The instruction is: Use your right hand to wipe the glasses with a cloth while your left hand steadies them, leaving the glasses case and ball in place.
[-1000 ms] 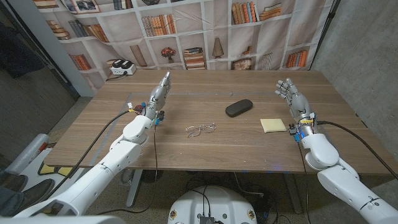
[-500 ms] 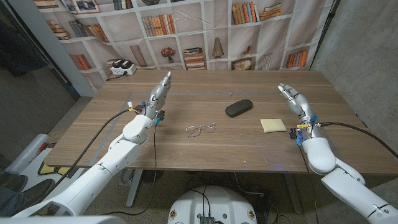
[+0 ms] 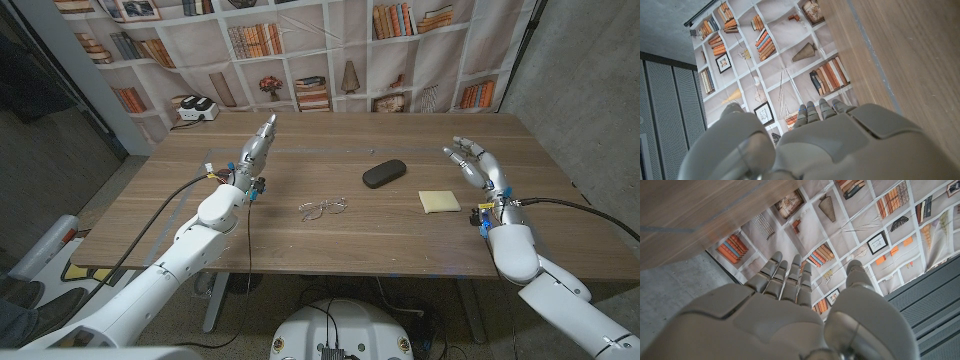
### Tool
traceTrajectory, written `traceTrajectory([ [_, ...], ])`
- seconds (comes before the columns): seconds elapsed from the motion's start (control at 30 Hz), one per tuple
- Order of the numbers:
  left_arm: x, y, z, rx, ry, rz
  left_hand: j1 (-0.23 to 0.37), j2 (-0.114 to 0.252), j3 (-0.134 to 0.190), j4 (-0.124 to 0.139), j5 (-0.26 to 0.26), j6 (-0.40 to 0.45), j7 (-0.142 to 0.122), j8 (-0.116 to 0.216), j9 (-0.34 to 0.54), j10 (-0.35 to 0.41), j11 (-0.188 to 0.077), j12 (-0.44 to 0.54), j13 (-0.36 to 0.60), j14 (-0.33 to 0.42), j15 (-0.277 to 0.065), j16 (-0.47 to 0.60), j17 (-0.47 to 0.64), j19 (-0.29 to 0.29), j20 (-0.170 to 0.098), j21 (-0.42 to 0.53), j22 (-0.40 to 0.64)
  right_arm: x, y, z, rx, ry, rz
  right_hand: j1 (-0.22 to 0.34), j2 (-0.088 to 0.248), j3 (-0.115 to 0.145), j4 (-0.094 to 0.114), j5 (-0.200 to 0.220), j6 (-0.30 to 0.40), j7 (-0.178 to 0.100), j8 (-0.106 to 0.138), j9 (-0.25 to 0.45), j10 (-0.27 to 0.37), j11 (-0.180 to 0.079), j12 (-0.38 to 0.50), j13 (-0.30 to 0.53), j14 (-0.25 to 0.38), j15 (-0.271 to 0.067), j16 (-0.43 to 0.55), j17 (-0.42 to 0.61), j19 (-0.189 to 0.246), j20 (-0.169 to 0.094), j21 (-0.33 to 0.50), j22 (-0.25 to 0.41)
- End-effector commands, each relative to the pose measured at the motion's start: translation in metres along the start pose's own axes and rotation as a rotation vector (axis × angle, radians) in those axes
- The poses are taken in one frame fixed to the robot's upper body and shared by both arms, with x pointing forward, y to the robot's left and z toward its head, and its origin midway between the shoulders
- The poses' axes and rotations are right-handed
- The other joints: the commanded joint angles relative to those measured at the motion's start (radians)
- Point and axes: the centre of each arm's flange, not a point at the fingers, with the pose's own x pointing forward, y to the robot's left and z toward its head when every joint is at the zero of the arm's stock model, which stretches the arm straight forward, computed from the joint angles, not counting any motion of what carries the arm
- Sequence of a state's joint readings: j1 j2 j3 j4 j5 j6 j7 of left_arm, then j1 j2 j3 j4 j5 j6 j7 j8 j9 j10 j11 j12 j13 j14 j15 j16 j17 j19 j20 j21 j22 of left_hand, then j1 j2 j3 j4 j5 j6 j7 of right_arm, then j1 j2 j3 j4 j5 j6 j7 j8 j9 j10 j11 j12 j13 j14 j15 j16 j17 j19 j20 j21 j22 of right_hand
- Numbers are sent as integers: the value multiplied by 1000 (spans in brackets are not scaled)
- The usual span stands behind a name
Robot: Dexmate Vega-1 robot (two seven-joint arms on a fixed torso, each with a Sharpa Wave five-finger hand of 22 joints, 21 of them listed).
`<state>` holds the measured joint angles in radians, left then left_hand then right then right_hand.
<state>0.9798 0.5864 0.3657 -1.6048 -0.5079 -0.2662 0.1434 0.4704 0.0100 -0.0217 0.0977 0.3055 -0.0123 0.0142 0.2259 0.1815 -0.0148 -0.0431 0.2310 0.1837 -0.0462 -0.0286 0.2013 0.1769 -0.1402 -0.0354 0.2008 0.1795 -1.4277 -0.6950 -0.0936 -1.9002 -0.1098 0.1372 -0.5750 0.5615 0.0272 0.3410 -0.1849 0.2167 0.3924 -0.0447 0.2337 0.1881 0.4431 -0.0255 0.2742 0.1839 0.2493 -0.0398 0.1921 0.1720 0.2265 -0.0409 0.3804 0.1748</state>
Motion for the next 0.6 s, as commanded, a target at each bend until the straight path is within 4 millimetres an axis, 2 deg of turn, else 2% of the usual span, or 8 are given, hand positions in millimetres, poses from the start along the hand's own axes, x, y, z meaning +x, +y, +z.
traceTrajectory([
  [0.03,-4,3,5,16,20,20,6,7,2,-4,1,21,5,10,3,15,0,-1,2,15,1,2,3,-1,-9,-2,1,-10,-4,-3,-97,28,-29,31,-12,9,2,-2,30,-5,8,5,25,-3,9,2,2,-1,-6,4,4,-26,-11,2],
  [0.27,-3,3,9,32,14,15,12,12,3,-6,0,28,6,9,4,21,6,-2,2,19,4,0,3,2,-5,-1,1,-16,0,-3,-205,54,-1,45,-16,13,6,-1,40,-5,8,6,22,-2,5,3,-13,2,-12,4,-8,-20,-22,3],
  [0.47,-1,1,5,19,19,12,16,15,3,-7,0,32,7,8,4,23,6,-3,2,21,5,-1,3,1,-2,-1,1,-20,5,-2,-275,52,1,61,-22,16,12,0,61,14,11,6,51,14,12,2,-6,1,-7,5,-6,-16,-29,4],
  [0.53,-1,1,5,23,19,8,17,15,3,-8,-1,32,8,7,4,24,6,-3,2,21,5,-1,3,1,-2,-1,1,-20,6,-2,-299,56,6,63,-23,16,12,0,63,13,10,6,51,14,12,2,-4,-1,-7,5,-6,-14,-30,4],
  [0.6,0,1,5,24,22,3,18,16,3,-8,-1,33,7,7,4,23,6,-4,2,21,6,-1,3,0,0,-1,1,-20,7,-1,-335,56,16,66,-25,17,14,1,63,8,8,6,48,4,9,2,-2,-2,-6,6,-5,-13,-32,4],
])
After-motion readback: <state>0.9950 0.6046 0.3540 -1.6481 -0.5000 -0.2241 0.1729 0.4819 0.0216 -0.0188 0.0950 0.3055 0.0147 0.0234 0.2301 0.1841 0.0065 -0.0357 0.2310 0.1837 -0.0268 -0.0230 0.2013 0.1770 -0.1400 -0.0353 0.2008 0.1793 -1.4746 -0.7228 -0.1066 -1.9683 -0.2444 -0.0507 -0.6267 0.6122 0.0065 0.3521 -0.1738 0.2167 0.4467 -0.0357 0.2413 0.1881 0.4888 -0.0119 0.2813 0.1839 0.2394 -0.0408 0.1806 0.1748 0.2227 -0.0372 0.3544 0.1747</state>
